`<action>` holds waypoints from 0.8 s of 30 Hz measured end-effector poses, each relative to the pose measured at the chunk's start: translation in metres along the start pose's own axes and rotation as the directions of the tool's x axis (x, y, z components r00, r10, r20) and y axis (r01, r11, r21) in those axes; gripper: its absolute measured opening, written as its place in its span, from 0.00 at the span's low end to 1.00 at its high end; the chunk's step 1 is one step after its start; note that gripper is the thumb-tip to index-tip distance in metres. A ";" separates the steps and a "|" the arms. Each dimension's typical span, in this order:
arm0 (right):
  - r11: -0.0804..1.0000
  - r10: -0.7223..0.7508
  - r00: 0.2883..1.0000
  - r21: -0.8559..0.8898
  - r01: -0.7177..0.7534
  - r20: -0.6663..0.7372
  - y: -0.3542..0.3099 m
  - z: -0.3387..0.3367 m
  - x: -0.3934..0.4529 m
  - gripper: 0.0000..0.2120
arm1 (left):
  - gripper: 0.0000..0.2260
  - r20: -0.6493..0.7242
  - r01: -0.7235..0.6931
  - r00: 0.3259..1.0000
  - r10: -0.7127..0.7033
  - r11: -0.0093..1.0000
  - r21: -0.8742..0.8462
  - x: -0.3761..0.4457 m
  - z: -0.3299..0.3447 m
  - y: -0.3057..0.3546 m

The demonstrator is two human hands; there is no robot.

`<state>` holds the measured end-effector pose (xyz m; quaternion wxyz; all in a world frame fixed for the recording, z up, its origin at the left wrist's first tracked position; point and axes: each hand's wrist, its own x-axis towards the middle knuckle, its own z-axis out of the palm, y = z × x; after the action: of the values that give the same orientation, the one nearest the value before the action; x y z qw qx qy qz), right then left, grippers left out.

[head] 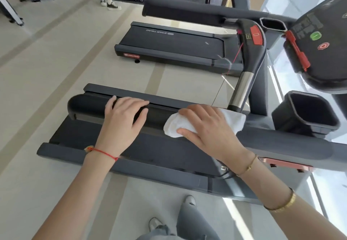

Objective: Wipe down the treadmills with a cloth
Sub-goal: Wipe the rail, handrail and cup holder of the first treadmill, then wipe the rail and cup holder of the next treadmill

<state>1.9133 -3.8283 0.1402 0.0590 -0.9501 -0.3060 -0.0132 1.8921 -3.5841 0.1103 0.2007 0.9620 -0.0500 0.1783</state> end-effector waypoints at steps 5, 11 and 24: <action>0.994 -0.093 0.994 0.062 0.089 0.062 -0.048 0.005 0.058 0.29 | 0.10 -0.068 0.088 0.994 -0.086 0.996 0.019 0.000 -0.016 -0.049; 0.954 -0.227 0.970 0.218 0.205 0.081 -0.088 0.014 0.117 0.25 | 0.10 -0.131 0.172 0.977 -0.169 0.985 0.007 0.000 -0.035 -0.096; 0.779 -0.521 0.849 0.452 0.434 0.083 -0.199 0.031 0.276 0.19 | 0.13 -0.301 0.504 0.821 -0.485 0.863 -0.016 -0.030 -0.100 -0.206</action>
<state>2.0209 -3.5044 0.1469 0.2234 -0.8017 -0.5378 0.1348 1.8663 -3.3548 0.1089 0.2142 0.9102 0.2376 0.2629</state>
